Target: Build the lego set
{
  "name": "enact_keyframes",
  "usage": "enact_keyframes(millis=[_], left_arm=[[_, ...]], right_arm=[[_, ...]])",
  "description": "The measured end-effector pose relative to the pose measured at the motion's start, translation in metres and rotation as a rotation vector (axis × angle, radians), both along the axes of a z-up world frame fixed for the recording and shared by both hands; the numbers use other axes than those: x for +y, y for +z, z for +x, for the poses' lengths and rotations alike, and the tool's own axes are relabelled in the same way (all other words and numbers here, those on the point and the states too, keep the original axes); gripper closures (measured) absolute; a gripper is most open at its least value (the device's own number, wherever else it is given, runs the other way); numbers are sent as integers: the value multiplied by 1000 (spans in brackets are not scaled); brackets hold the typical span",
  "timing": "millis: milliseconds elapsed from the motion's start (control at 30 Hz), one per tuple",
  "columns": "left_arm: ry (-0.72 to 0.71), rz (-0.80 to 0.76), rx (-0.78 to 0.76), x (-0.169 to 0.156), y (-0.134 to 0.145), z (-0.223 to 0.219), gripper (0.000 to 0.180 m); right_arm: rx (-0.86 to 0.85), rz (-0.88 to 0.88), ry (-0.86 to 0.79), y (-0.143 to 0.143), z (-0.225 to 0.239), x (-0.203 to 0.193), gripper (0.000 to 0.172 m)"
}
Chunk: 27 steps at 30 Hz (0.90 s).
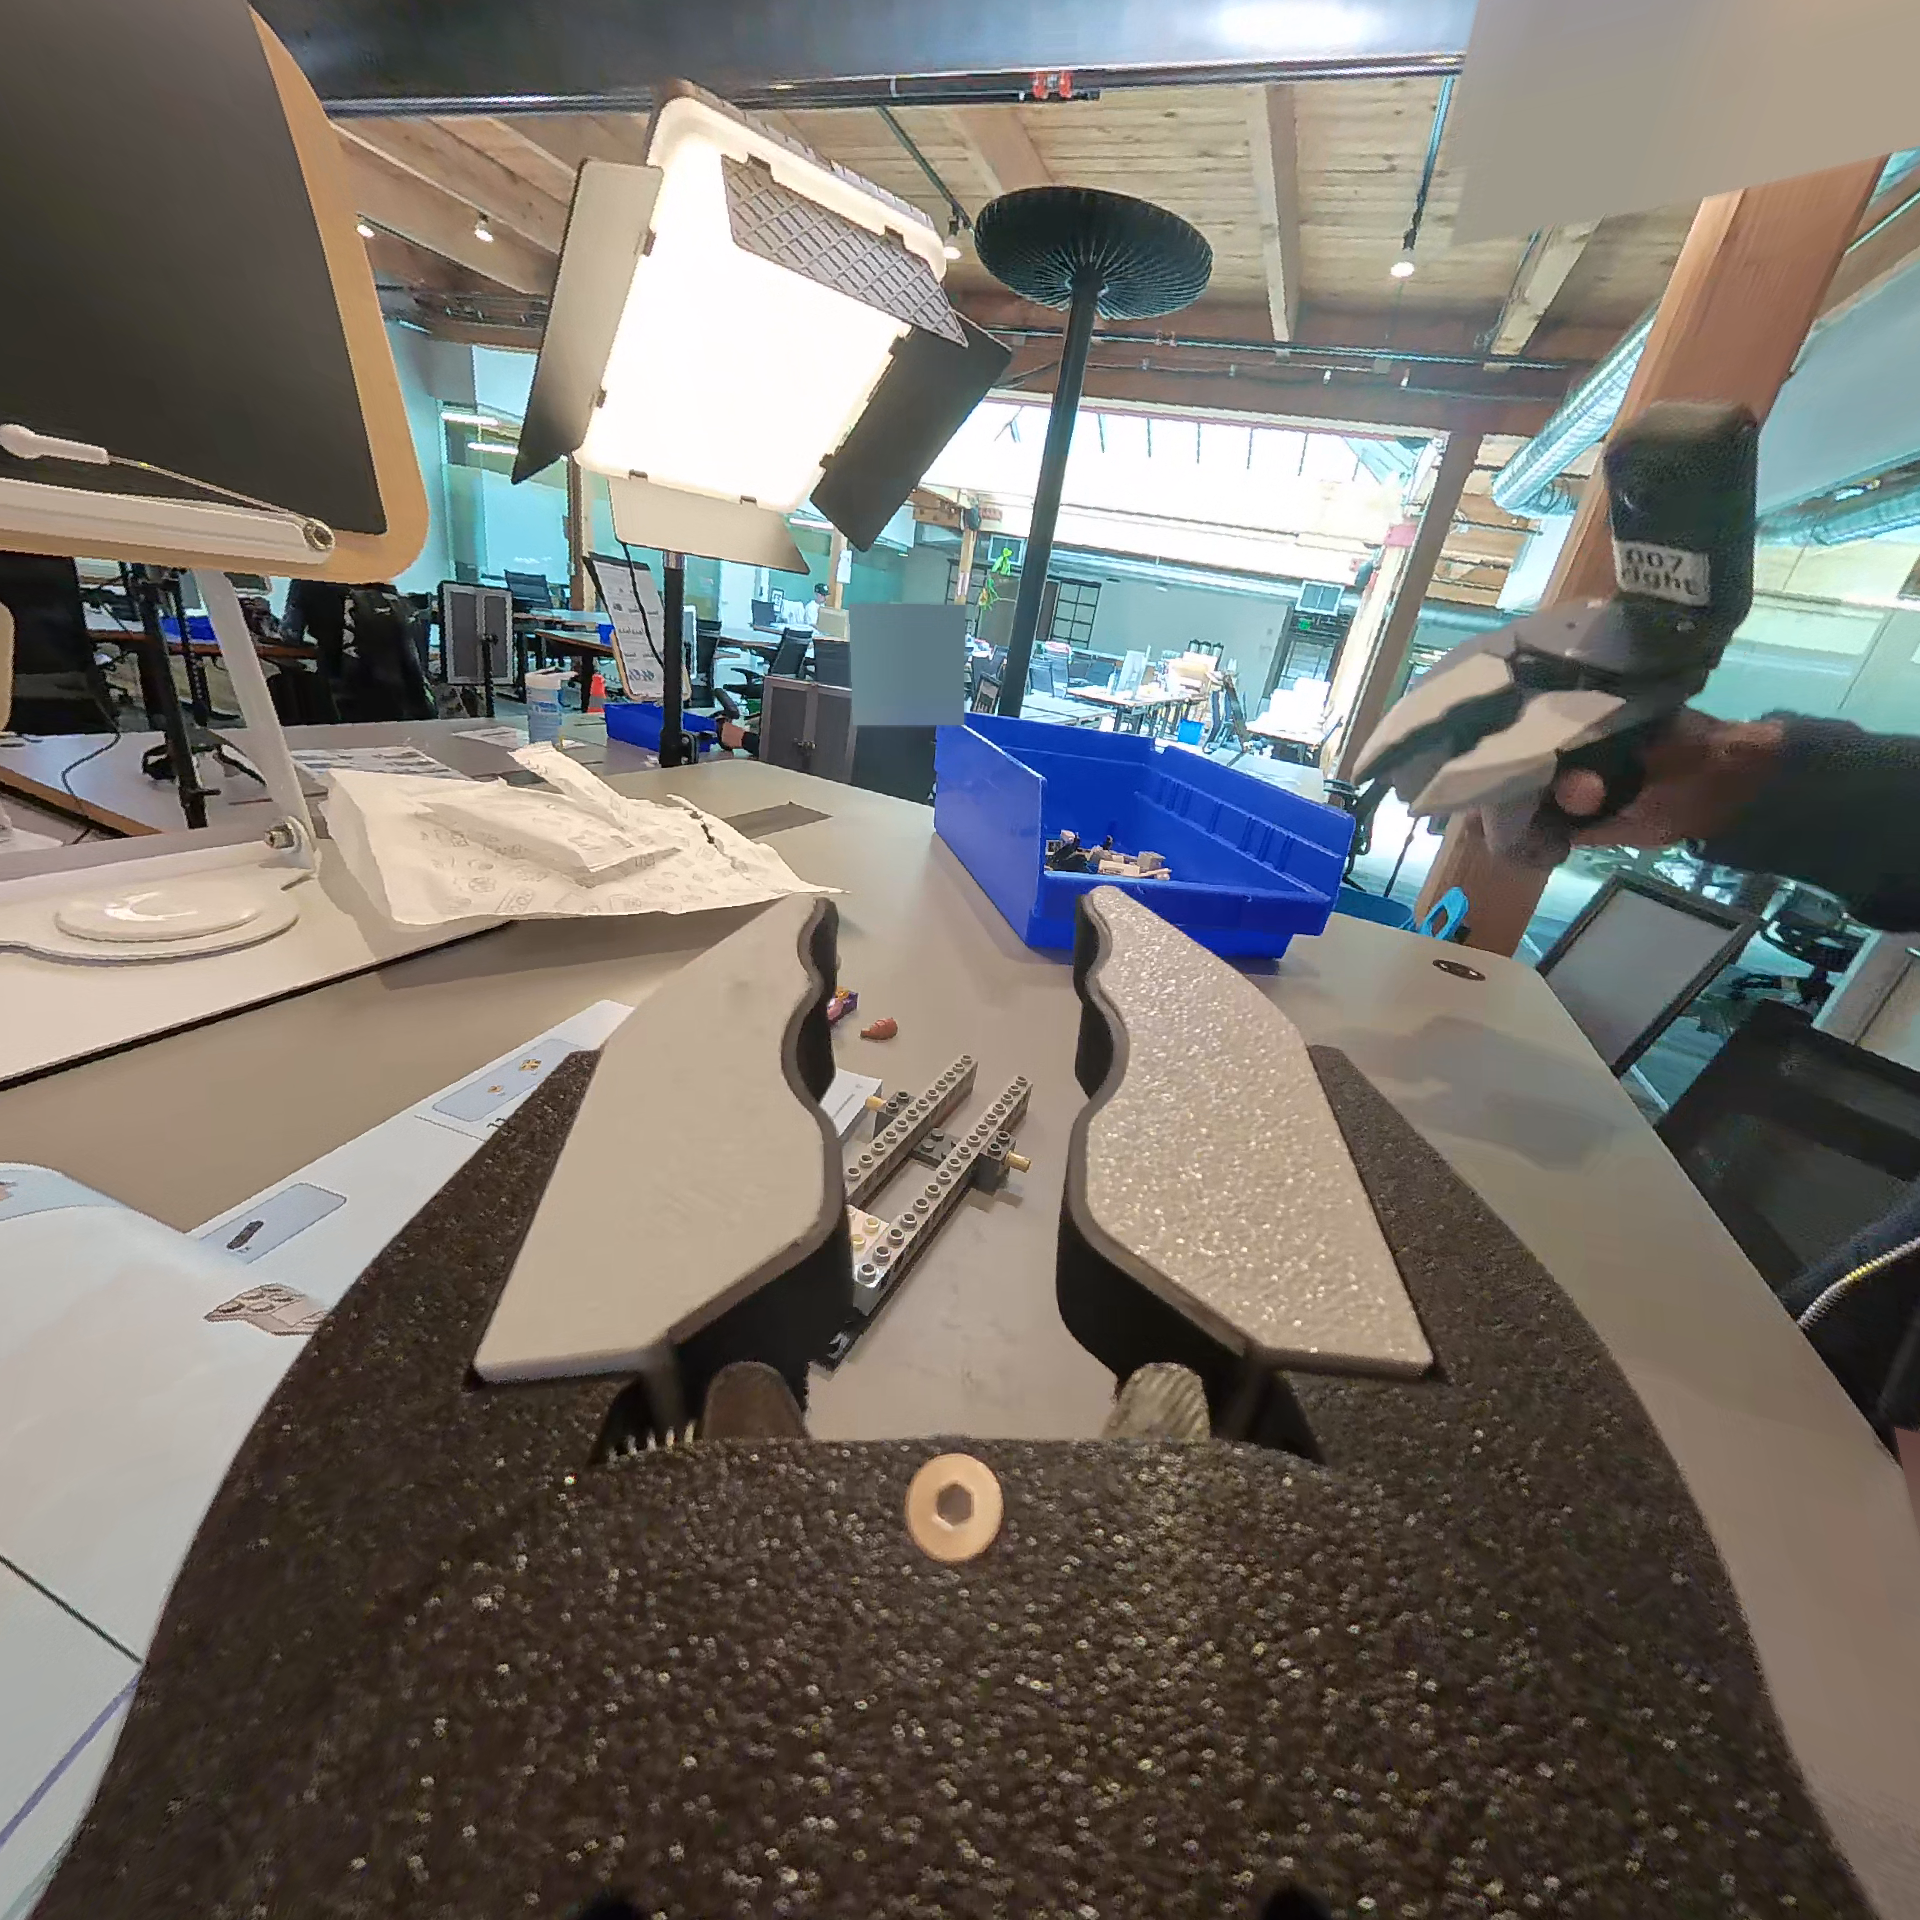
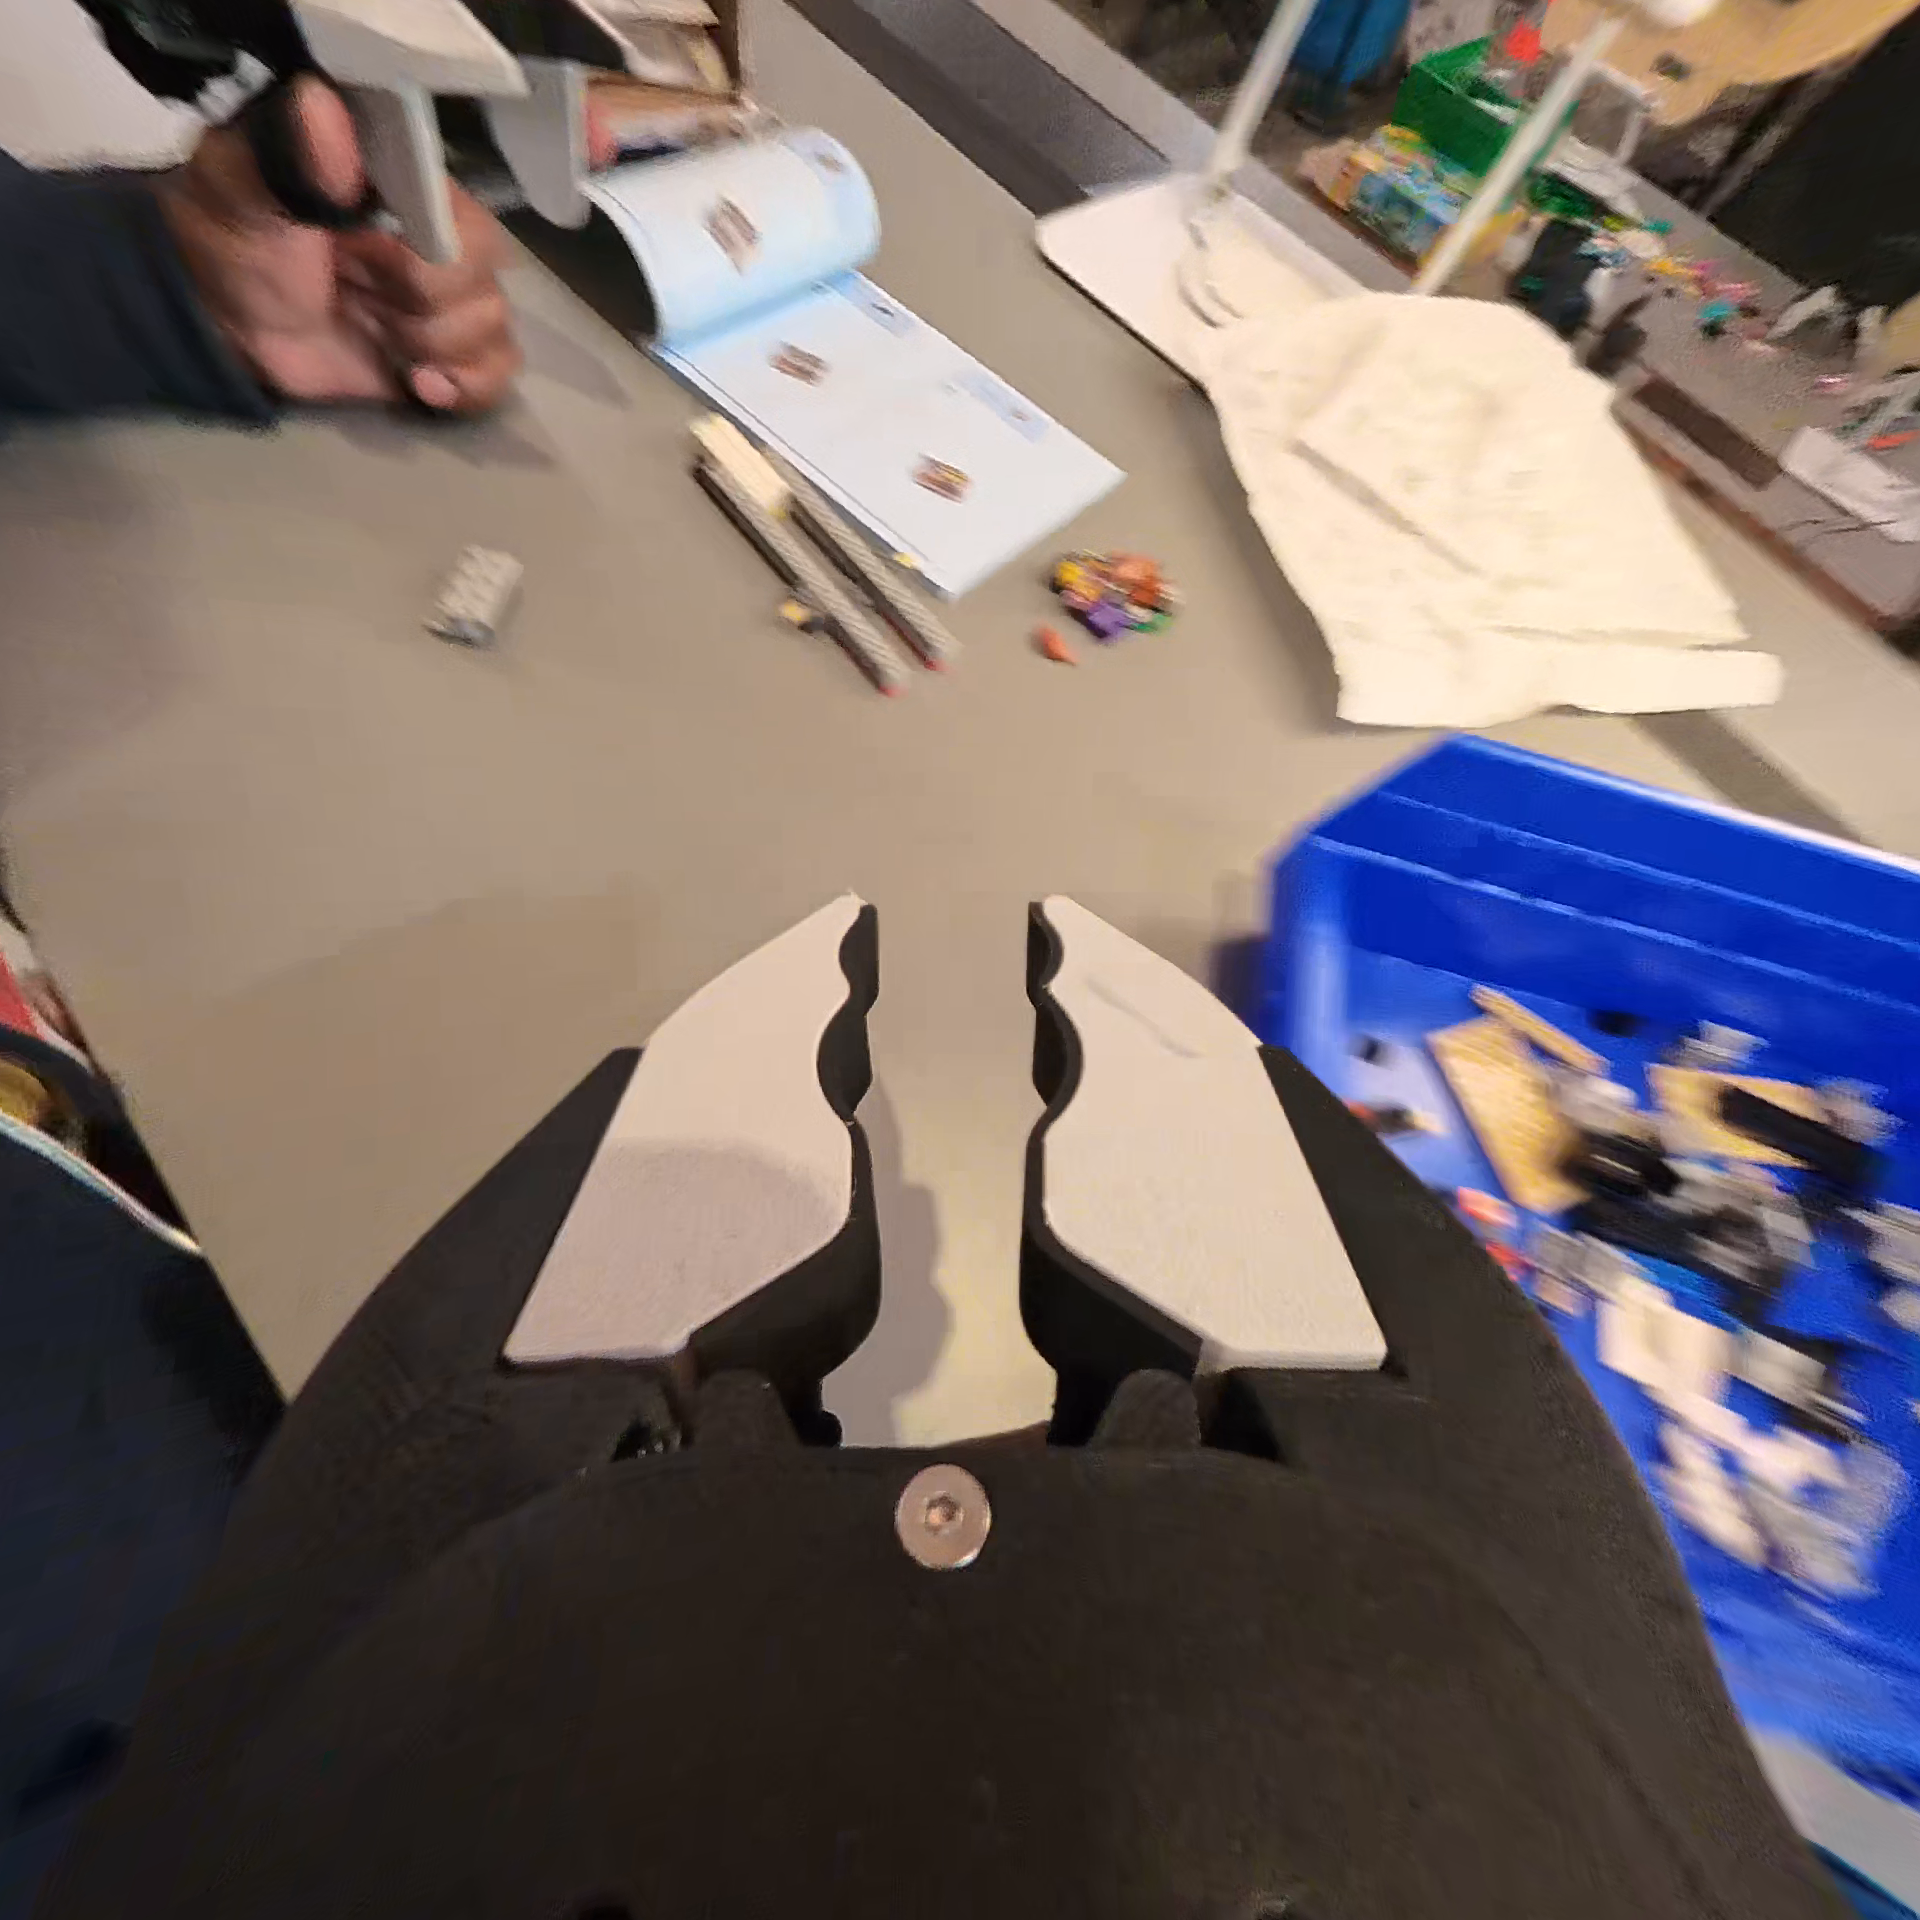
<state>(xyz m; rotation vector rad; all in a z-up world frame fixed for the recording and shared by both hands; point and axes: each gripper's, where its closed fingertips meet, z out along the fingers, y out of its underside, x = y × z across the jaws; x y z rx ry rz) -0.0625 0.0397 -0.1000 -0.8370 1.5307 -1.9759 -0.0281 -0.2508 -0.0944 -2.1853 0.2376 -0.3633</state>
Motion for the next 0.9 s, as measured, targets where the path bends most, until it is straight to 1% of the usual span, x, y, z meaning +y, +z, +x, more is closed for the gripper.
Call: enact_keyframes(millis=[67, 133, 233, 300, 433, 533, 733, 900], left_arm=[[20, -18, 5, 4, 0, 1, 137], [56, -41, 15, 10, 1, 4, 140], [94, -38, 38, 13, -2, 9, 141], [124, -24, 57, 14, -4, 12, 141], [175, 17, 84, 14, -9, 18, 142], [180, 53, 115, 10, -14, 22, 142], [190, 99, 155, 6, -20, 28, 144], [206, 114, 180, 6, -24, 31, 146]], right_arm=[[-30, -75, 7, 14, 26, -32, 145], [-40, -149, 31, 19, 50, -58, 144], [-53, -246, 71, 17, 82, -88, 145], [-54, -275, 88, 12, 98, -101, 145], [-61, -274, 106, 2, 118, -114, 145], [-56, -269, 98, -3, 126, -121, 146], [-19, -281, 144, -10, 127, -134, 146], [-11, -265, 167, -10, 131, -134, 146]])
